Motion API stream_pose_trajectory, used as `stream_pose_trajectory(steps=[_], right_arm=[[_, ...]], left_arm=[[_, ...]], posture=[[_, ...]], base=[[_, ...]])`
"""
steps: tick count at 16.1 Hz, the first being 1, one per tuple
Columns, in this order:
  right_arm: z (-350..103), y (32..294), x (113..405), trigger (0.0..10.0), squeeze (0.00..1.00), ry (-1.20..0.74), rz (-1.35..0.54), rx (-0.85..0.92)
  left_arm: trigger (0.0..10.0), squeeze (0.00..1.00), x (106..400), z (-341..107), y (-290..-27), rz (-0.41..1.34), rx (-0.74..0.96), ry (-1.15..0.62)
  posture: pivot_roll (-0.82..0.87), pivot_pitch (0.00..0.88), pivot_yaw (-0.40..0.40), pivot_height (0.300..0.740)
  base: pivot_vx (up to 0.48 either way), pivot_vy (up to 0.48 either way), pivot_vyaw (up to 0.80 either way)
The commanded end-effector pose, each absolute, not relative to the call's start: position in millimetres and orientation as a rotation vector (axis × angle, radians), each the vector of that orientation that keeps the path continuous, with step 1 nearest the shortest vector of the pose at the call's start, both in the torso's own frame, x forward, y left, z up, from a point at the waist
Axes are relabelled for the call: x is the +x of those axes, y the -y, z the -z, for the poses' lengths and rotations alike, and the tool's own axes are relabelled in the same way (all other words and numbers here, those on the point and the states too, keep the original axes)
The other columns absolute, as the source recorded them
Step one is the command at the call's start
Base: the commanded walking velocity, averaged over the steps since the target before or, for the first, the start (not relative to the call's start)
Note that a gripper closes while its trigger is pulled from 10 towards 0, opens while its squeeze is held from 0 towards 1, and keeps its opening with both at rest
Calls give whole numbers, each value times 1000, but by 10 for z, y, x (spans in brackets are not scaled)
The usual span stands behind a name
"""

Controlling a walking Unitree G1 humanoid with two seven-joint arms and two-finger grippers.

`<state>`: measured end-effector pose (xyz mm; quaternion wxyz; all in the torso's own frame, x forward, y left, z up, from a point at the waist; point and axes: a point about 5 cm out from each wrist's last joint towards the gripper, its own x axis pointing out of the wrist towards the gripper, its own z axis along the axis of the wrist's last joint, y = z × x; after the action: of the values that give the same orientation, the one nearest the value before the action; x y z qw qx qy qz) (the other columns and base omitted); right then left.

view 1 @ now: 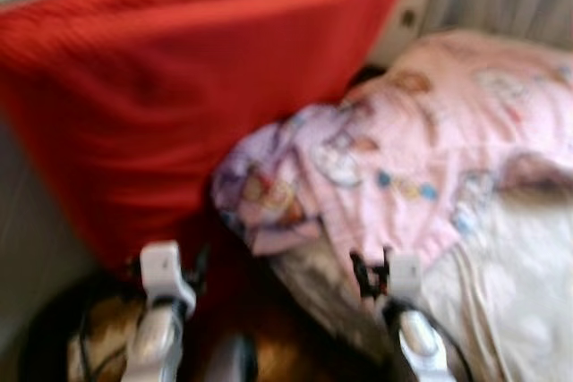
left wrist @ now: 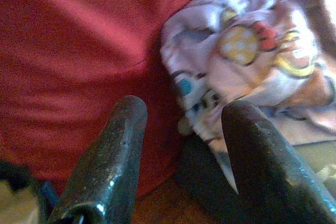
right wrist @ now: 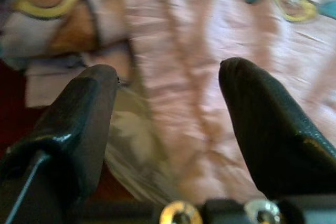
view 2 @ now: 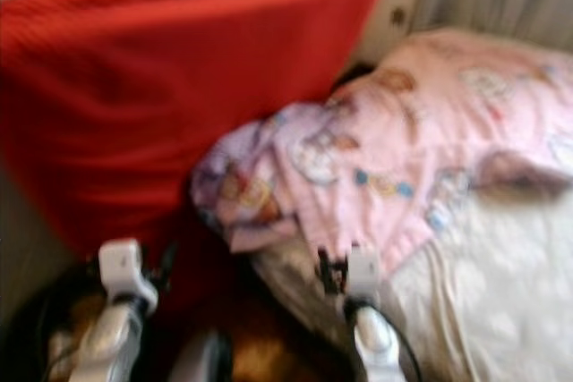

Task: Clean up the room

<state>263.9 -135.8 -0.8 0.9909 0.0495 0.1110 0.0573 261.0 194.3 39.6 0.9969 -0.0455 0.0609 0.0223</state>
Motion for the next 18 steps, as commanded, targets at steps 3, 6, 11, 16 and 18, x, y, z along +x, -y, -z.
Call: stream_pose_trajectory(steps=[3,6,11,16,18], right_arm=[[27,1317,2639,10000,0,-240,-113,107],[61,1386,2628,10000,0,-265,-61,96],[70,1406,2627,10000,0,-272,-52,84],[73,1394,2638,10000,0,-280,-52,83],[76,1391,2640,10000,0,-284,-55,81]], left_arm=[[10000,0,2584,-365,-2001,-55,-82,-128],[10000,0,2585,-347,-2000,-38,-93,-134],[10000,0,2583,-345,-1997,-32,-95,-132],[10000,0,2579,-355,-1988,-25,-96,-127],[10000,0,2583,-374,-1989,-26,-95,-122]], posture=[[60,44,28,594],[58,53,26,594],[61,58,22,594],[61,58,22,594],[63,54,19,594]], base=[[0,0,0],[0,0,0],[0,0,0],[103,0,0],[259,0,0]])
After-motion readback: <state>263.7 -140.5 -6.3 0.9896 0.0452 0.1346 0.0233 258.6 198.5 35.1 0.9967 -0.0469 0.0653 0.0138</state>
